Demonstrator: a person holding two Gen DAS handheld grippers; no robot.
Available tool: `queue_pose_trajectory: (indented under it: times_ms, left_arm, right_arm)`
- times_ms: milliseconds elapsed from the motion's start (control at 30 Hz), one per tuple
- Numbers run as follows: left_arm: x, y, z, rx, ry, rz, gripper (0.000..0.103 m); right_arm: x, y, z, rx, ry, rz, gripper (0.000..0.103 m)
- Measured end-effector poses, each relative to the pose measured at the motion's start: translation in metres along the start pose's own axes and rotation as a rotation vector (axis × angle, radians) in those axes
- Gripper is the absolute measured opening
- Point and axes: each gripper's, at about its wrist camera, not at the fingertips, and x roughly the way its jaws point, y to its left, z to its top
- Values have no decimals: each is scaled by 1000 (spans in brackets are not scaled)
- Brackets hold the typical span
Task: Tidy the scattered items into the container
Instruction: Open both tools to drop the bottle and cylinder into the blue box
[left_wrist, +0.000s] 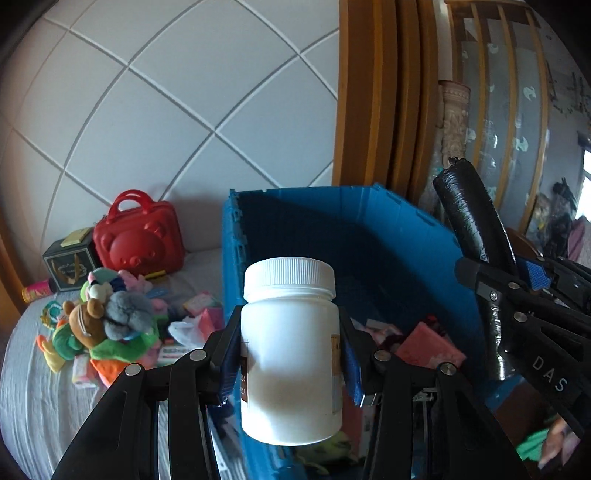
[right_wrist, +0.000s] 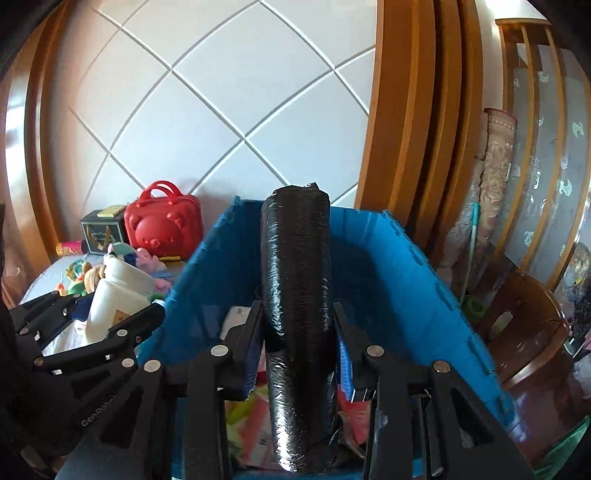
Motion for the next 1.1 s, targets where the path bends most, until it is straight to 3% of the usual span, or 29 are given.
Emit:
queue_pose_trajectory:
  times_ms: [133,300,533,667,733,800,900,967,1033,1100]
  left_arm:
    - [21,-58,-7,11,125,11,45]
    - [43,-103,-20,23,214,35,45]
    - [64,-125,-34,33,262,58,45]
    - [61,-130,-36,40,242,67,45]
    - [59,-132,-36,44,232,72,53]
    - [57,-134,-37,47,222,76,74]
    - [55,-137,-37,53,208,84,78]
    - [54,-136,-37,52,206,85,81]
    - [53,-136,-37,54,203,84,81]
    - [50,-135,-36,55,196,80,81]
  right_arm:
    - [19,-54,-23,-17,84,8,34]
    - [45,-93,-44,-5,173,51,34]
    - [35,-128,-46,37,157,85,34]
    - [12,-143,-44,52,138,94,34]
    - [0,-152,-44,61,135,92,34]
    - [-7,-157,-45,73,133,94,34]
    - [-23,-181,-44,90,141,87,34]
    - [-31,-189,-44,101,142,76,45]
    - [-38,-194,-45,108,137,60,75]
    - [-48,-203,-44,122,126,56,81]
